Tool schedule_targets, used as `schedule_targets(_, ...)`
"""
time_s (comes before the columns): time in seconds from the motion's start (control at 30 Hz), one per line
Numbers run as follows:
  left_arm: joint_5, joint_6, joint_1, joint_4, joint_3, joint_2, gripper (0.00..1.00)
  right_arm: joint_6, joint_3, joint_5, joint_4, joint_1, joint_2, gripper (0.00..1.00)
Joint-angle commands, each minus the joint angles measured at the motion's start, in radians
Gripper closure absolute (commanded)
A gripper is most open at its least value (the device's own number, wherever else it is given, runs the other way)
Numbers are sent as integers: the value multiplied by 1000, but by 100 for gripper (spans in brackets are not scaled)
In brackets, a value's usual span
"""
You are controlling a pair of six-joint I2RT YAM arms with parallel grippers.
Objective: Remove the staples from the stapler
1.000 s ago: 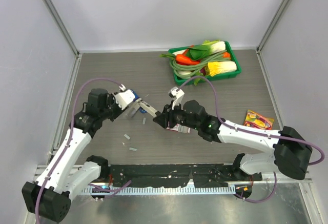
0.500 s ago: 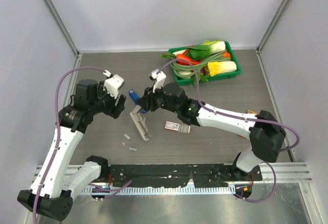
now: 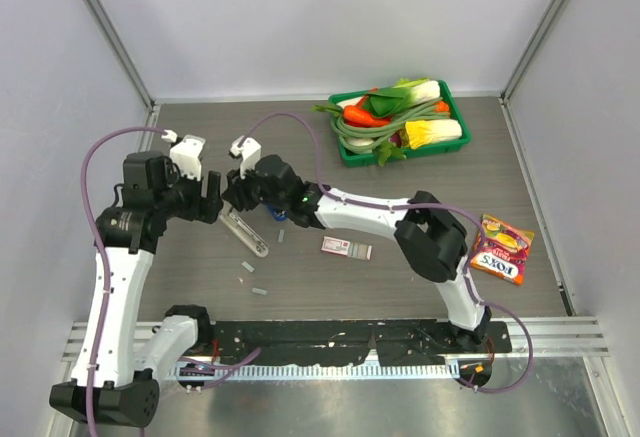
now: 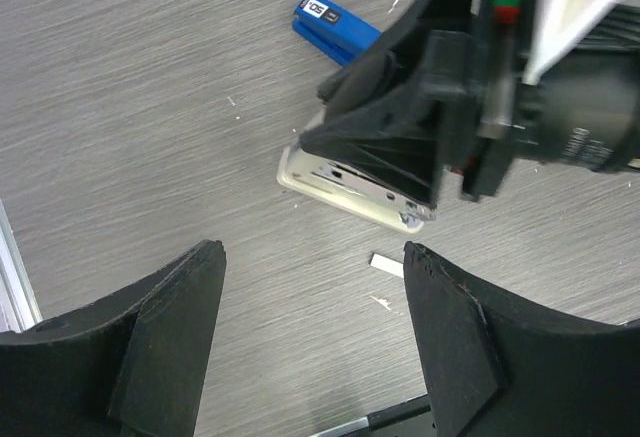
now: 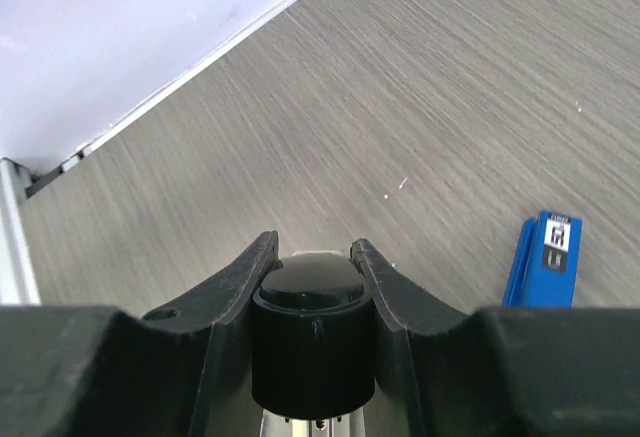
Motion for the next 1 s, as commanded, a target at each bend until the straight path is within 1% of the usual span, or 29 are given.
schedule_targets(0.0, 16, -23, 13, -13, -4, -31, 24, -77, 144, 17, 63, -2, 41, 99)
schedule_targets(0.17, -1, -32, 16, -7, -45, -60, 24, -156, 250, 31, 70, 1, 151, 99)
schedule_targets(0.23, -12, -38, 18, -5, -53, -66, 24, -180, 302, 87, 80, 6, 183, 99)
schedule_targets(0.3, -18, -43, 22, -7, -65, -67, 24, -199, 334, 121, 95, 12, 229, 99)
schedule_targets(0.4, -32, -39, 30, -13, -79, -63, 24, -208, 426, 166, 101, 24, 292, 99)
schedule_targets(0.57, -27, -41, 58, -4, -98, -70, 23, -203, 459, 199, 106, 31, 335, 99)
schedule_targets(0.67, -29, -52, 95, 5, -99, -71, 23, -173, 439, 195, 90, 34, 328, 82)
schedule_targets(0.7, -29, -58, 102, 8, -98, -68, 23, -154, 410, 198, 87, 34, 320, 75)
schedule_targets(0.77, -27, -62, 125, 21, -99, -63, 23, -134, 361, 199, 103, 35, 280, 69)
schedule_targets(0.8, -24, -67, 131, 25, -99, -58, 23, -125, 301, 199, 116, 35, 264, 64)
schedule_targets(0.9, -3, -79, 151, 34, -101, -51, 23, -99, 201, 212, 162, 37, 198, 50)
schedule_targets(0.97, -3, -82, 157, 44, -104, -43, 23, -90, 164, 212, 179, 37, 153, 46)
